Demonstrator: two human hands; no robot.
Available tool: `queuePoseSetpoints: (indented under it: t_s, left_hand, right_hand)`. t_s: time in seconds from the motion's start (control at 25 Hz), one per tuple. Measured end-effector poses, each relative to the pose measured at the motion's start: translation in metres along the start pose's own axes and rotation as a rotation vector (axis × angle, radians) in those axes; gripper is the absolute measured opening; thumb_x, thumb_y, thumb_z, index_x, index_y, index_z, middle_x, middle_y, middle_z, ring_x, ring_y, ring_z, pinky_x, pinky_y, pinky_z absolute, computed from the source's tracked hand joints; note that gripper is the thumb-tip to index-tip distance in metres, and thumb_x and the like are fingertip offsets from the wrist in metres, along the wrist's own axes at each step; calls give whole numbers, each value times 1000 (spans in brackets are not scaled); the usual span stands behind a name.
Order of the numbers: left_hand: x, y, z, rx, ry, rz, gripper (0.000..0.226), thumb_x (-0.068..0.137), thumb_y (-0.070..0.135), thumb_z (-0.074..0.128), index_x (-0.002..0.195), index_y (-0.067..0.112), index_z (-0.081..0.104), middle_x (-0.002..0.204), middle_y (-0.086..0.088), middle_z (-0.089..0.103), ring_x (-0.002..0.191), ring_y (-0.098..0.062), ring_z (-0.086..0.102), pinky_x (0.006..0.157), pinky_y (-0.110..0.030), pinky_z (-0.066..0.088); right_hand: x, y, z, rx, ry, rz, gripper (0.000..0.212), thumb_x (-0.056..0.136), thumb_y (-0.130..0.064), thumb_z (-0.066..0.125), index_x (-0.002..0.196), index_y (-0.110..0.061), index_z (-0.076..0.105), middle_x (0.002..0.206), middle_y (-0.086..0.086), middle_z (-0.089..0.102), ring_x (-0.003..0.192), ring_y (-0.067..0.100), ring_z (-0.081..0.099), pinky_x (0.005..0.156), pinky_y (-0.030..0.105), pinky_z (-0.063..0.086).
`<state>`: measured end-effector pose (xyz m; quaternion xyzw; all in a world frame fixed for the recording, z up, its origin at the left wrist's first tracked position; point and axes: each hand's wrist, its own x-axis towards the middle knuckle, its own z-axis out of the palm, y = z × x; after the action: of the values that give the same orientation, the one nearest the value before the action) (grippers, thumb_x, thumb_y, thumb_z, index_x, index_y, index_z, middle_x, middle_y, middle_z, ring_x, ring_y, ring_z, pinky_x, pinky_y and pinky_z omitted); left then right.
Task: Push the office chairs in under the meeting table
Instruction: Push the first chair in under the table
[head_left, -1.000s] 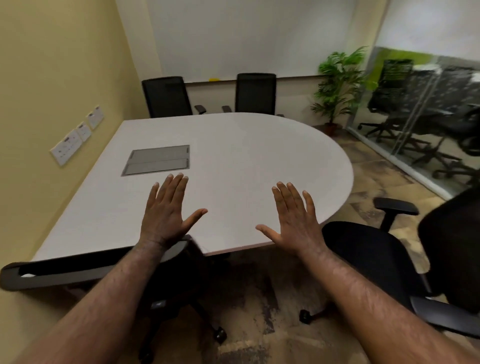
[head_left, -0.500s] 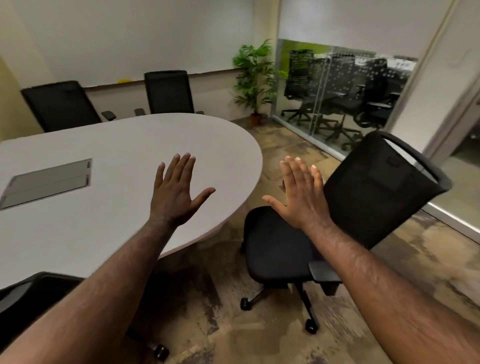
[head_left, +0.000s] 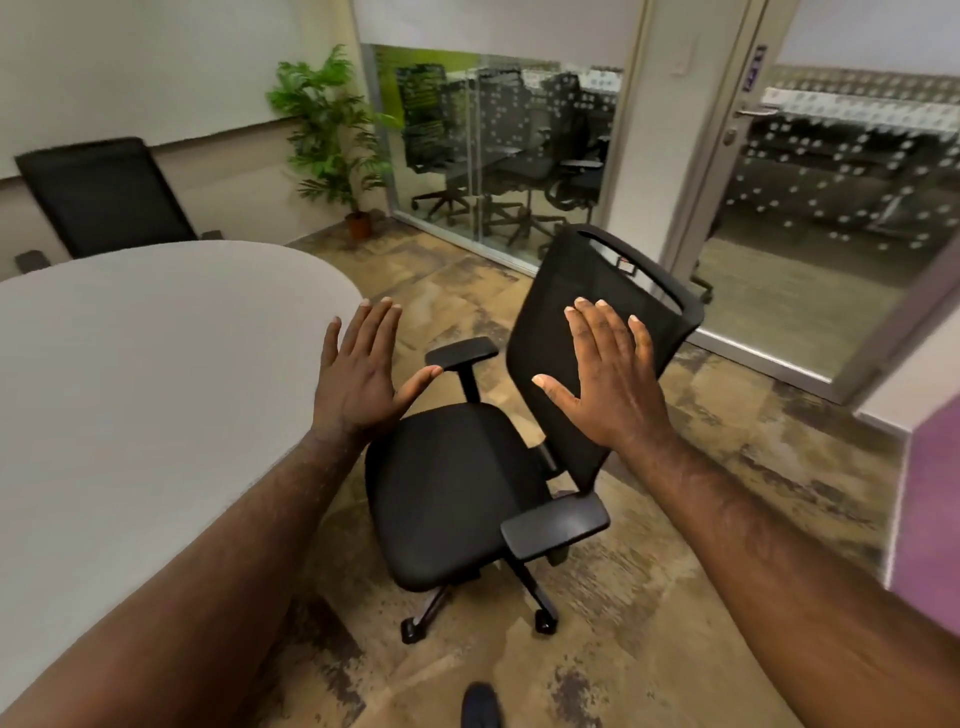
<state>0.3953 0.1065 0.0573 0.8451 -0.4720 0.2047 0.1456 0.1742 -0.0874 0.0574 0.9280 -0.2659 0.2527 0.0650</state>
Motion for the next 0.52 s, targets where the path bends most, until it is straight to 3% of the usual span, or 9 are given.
queuePoseSetpoints:
  t_s: [0.52]
  left_hand:
    - [184,82,112,-76,-91,190,92,86,77,15,152,12,23,159,-8,23,148,-22,10,119,-48,2]
  right_hand:
    - [74,143,27,-87,-5,219,78,90,-60,44,147,-11,25,155,12,27,143,28,20,116,54,11]
